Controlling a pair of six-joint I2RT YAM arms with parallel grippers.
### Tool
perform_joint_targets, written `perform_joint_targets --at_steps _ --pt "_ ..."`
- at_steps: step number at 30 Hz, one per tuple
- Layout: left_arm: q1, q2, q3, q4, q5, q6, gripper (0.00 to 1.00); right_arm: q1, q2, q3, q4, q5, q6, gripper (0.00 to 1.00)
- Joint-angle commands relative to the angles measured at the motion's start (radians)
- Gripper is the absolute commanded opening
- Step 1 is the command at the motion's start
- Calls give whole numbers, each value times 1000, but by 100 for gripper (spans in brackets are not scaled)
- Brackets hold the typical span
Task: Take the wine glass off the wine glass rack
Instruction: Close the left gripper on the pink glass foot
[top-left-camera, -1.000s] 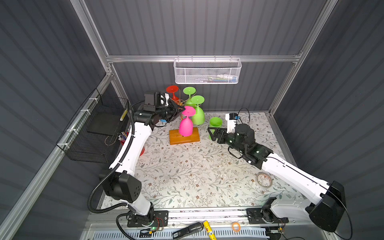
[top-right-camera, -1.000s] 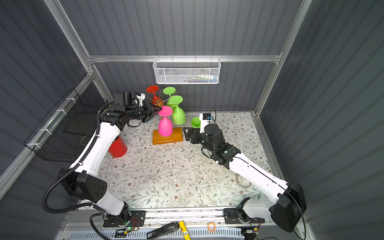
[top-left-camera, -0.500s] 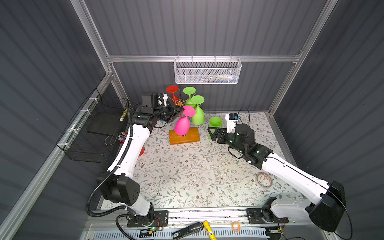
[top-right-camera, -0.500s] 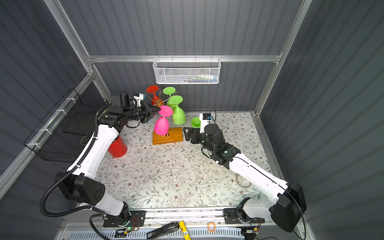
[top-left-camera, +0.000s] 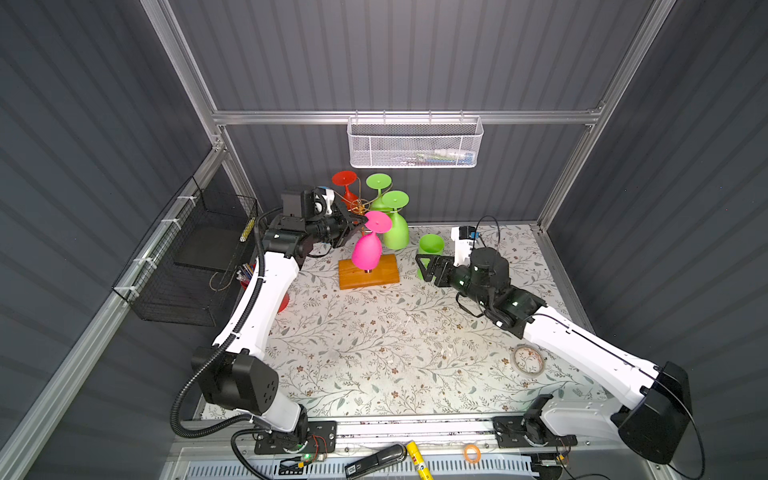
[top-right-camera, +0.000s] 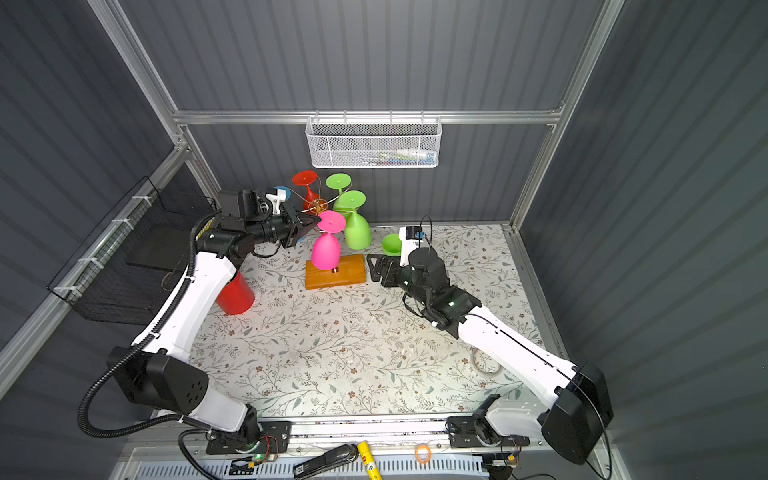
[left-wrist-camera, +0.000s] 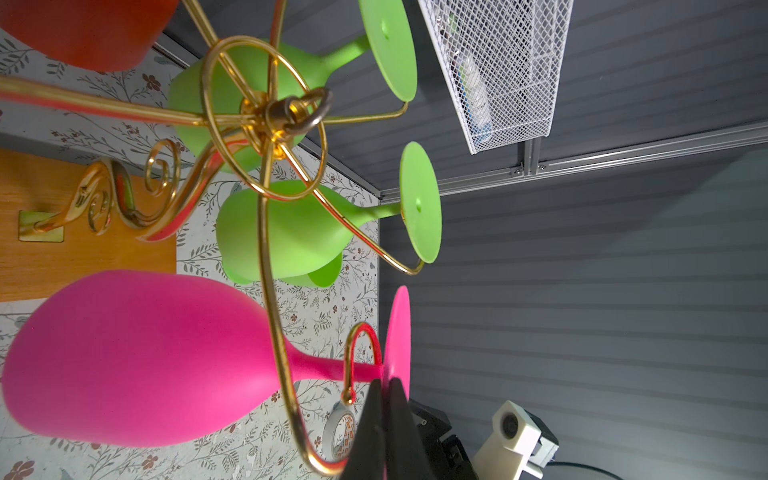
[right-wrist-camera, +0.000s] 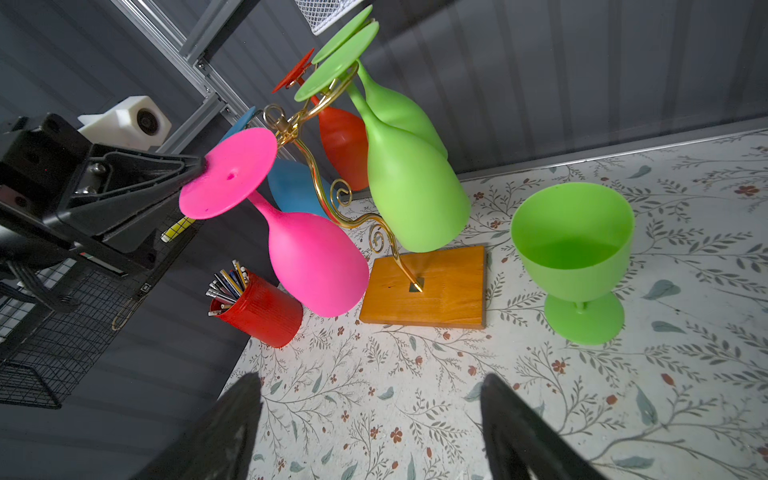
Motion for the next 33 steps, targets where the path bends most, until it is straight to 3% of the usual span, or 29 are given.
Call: perform_joint_targets --at_steps 1,33 --pt "6 -36 -14 35 27 -16 0 3 -14 -4 5 13 -10 83" --pt "76 -111 -75 33 47 -26 0 4 -3 12 -11 20 -20 83"
